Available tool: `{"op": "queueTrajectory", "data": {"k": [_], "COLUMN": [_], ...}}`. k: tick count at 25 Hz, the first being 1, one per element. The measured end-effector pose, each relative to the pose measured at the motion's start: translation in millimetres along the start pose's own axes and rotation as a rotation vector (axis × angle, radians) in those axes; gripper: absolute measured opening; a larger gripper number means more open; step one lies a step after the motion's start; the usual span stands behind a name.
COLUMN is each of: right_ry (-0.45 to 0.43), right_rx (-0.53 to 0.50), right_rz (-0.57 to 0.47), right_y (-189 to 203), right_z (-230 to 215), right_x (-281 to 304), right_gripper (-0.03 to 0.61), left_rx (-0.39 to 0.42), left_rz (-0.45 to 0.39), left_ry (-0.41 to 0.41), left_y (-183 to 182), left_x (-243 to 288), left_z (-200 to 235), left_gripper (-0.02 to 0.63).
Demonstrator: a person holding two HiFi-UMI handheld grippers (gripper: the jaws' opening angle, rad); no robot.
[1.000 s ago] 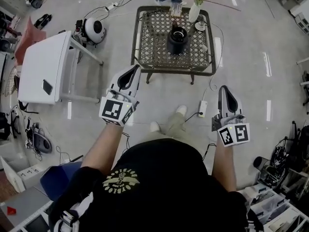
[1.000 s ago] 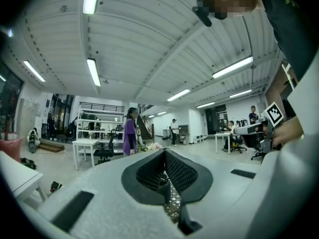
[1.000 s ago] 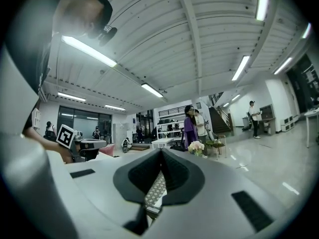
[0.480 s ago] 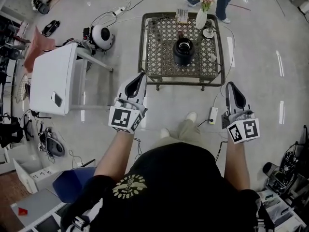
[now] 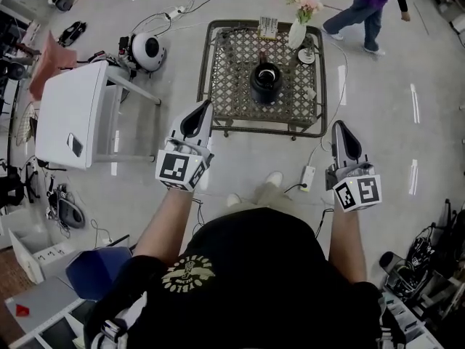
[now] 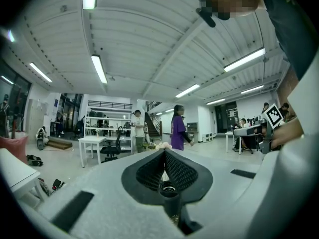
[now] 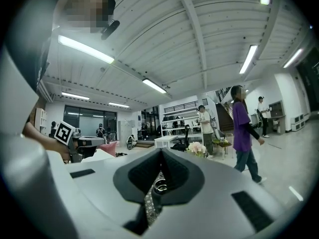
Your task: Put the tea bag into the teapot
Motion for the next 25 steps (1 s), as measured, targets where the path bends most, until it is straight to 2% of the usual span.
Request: {"op": "queueTrajectory", "data": {"k": [10, 19, 25], "right_ry": [-0.045, -0.099, -0.117], "right_rx": [0.004, -0.004, -0.012], "right_rz": [-0.030, -0.032, -0.018], "right_y": [-10.5, -14.2, -12.1], "right_z": [-37.7, -56.3, -69.7], "right_x": [1.9, 6.7, 13.6], "right_gripper": [0.006, 0.006, 0.006], "left_rx": [0.035, 0.011, -0.015], "left_rz": [-0.023, -0.034, -0.018], "left_ry": [-0.051, -0.134, -0.157], "left_y": [-28.6, -37.4, -31.4], "left_x": [15.0, 7.8, 12.0], "left_z": [-18.9, -17.3, -14.4], "left_gripper": [-0.003, -0.003, -0.003]}}
Point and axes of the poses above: the fingertips, and each gripper's own axes: x forward along the fingers, z to its left, y out of its underside, the point moved 3 cm from there along -x, backward along the fingers, and after that the axes turned 15 degrees about z, right-handed, at the moved point
